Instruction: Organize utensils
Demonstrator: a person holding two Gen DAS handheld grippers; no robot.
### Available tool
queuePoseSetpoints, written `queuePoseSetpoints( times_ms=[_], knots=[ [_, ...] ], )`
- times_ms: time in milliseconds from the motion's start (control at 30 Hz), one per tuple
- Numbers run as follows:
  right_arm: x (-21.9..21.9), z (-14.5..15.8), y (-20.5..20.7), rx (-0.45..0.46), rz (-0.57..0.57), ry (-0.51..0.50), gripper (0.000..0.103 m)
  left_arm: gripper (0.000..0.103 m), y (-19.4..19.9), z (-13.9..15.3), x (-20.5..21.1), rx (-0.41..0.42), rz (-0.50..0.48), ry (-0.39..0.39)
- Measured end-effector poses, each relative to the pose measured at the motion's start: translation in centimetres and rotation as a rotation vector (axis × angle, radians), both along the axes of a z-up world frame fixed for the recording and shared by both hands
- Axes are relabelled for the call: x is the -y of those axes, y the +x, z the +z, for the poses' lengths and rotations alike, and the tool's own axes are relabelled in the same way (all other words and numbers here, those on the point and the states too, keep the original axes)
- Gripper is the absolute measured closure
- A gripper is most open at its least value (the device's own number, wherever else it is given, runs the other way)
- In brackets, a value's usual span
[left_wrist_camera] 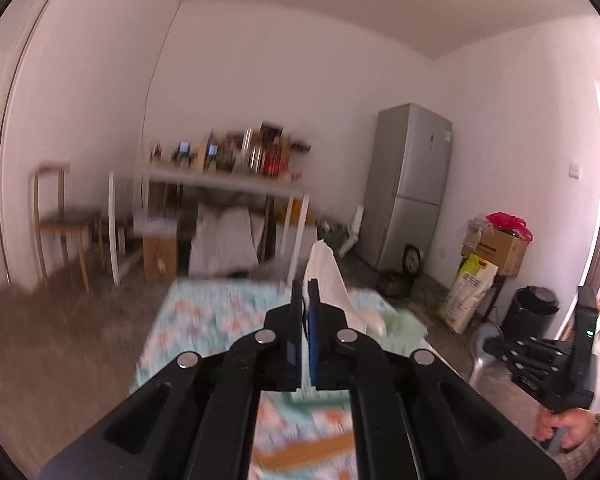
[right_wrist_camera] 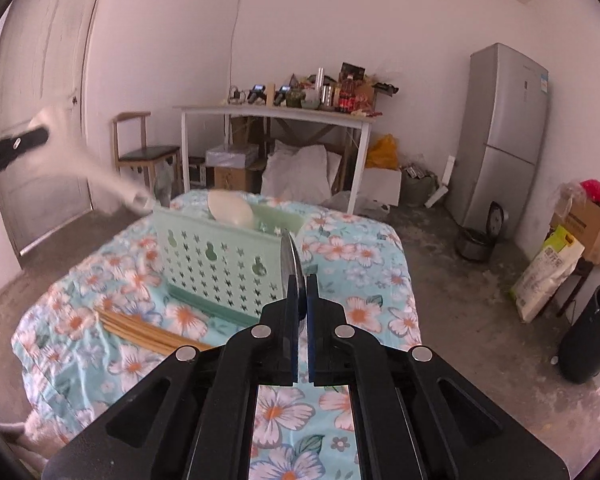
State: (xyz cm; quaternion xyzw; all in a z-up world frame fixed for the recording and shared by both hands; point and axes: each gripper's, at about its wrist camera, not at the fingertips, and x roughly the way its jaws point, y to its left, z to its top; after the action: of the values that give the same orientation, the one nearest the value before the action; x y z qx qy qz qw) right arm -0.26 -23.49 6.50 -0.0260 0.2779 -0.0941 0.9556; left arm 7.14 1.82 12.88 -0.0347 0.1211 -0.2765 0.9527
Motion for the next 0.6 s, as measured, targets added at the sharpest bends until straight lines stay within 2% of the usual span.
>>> queuePoseSetpoints(
  times_ms=[100,200,433,600],
  knots=[
    [-0.1,0.9,-0.3,0.034,0.005,0.003,0.101,0.101,0.6,1.4,1.9,0.071,0.011,0.084],
    [-0.2,1.8,-0.3,0.065,0.016,-0.01,0.101,0.101,1.7,1.5,3.8,0.105,0.024,0.185],
    [0.3,3.5,-0.6,0.129,0.028,-0.007,0.101,0.101,5.5,0.3,7.2,0.053,0.022,0.352],
    [0.8,3.3,-0.6,0.138,0.024,0.001,0.101,0.101,7.7,-0.3,9.5,-0.008,-0.008,0.409]
  ],
)
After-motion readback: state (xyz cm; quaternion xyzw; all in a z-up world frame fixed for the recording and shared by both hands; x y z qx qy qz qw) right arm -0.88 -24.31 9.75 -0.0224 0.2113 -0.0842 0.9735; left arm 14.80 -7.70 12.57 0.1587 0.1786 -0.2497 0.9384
